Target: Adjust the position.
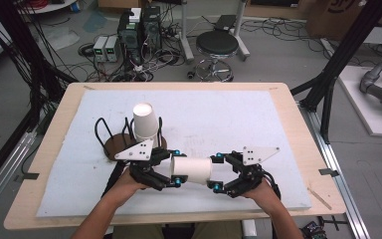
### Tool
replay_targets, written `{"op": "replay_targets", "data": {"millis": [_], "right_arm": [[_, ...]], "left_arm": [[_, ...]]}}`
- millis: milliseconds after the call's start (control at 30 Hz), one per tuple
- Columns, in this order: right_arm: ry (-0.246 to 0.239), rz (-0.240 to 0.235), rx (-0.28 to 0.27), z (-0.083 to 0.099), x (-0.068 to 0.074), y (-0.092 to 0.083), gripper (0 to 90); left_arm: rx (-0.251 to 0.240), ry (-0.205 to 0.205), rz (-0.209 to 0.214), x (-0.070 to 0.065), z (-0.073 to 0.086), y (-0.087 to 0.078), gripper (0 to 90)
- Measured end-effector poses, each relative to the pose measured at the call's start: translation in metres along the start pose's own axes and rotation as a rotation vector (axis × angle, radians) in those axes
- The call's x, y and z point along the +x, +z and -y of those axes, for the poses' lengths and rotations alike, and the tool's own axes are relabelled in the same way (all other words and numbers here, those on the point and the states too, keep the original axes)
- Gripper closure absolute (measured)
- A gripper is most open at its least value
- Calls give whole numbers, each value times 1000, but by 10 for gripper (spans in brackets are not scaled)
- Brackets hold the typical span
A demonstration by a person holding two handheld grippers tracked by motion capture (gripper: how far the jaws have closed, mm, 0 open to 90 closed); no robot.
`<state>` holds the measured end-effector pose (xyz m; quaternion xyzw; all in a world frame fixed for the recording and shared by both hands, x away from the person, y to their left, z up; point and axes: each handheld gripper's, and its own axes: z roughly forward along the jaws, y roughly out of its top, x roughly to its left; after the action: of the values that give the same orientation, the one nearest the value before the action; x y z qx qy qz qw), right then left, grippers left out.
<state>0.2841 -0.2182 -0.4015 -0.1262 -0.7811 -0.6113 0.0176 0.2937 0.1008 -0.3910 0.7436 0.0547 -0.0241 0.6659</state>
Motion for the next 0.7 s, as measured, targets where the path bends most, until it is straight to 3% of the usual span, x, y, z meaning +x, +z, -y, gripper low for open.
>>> {"op": "replay_targets", "data": {"millis": [133,467,600,700], "right_arm": [[-1,-8,-2,0,1,3,190],[26,-81,-35,3,-2,11,192],[32,-125,-68,4,-4,11,258],[31,-124,-75,5,-4,10,263]], "left_arm": [[-7,6,13,0,0,2,352],[-17,15,42,-3,1,8,352],[-28,13,42,-3,1,8,352],[-30,14,41,-2,1,9,352]]}}
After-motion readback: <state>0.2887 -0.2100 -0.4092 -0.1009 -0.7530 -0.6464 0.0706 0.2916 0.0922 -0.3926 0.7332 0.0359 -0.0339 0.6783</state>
